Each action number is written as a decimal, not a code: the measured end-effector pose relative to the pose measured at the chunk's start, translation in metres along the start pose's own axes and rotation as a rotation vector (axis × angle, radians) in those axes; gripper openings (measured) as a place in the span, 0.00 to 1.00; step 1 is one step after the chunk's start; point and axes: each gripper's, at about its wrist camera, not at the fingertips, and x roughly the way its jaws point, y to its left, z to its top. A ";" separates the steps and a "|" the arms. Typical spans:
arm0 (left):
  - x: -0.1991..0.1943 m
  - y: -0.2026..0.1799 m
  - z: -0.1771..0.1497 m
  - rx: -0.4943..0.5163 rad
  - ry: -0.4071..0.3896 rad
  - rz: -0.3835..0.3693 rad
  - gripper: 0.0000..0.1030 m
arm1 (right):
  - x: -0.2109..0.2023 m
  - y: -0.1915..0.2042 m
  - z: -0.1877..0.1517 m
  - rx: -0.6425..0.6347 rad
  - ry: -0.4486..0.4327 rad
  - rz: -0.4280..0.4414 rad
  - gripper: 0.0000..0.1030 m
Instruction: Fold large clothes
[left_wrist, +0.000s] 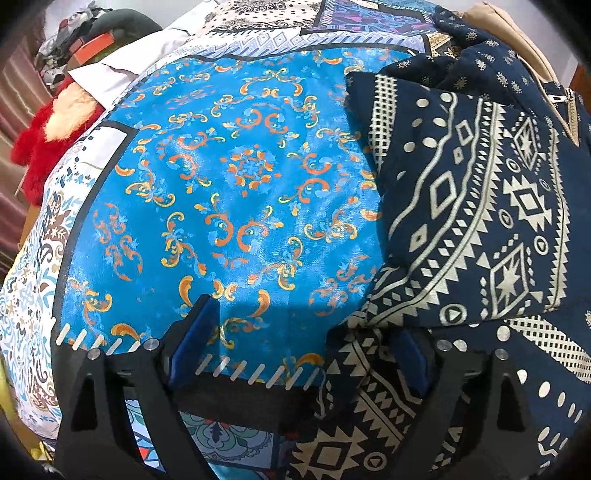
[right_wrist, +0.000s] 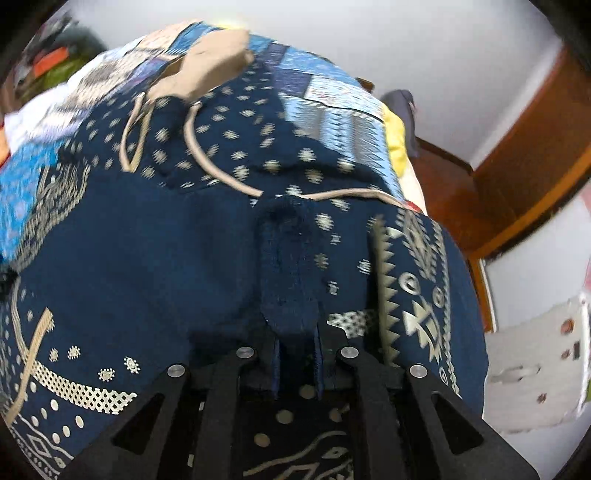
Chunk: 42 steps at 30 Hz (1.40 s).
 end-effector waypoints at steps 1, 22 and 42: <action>0.002 0.002 0.002 -0.002 0.001 0.000 0.88 | -0.001 -0.006 0.000 0.014 0.002 0.012 0.09; -0.057 -0.009 -0.005 0.153 -0.071 0.023 0.90 | -0.110 -0.143 -0.048 0.232 -0.171 -0.001 0.87; -0.108 -0.153 0.059 0.190 -0.110 -0.325 0.91 | 0.037 -0.250 -0.085 0.795 0.101 0.344 0.87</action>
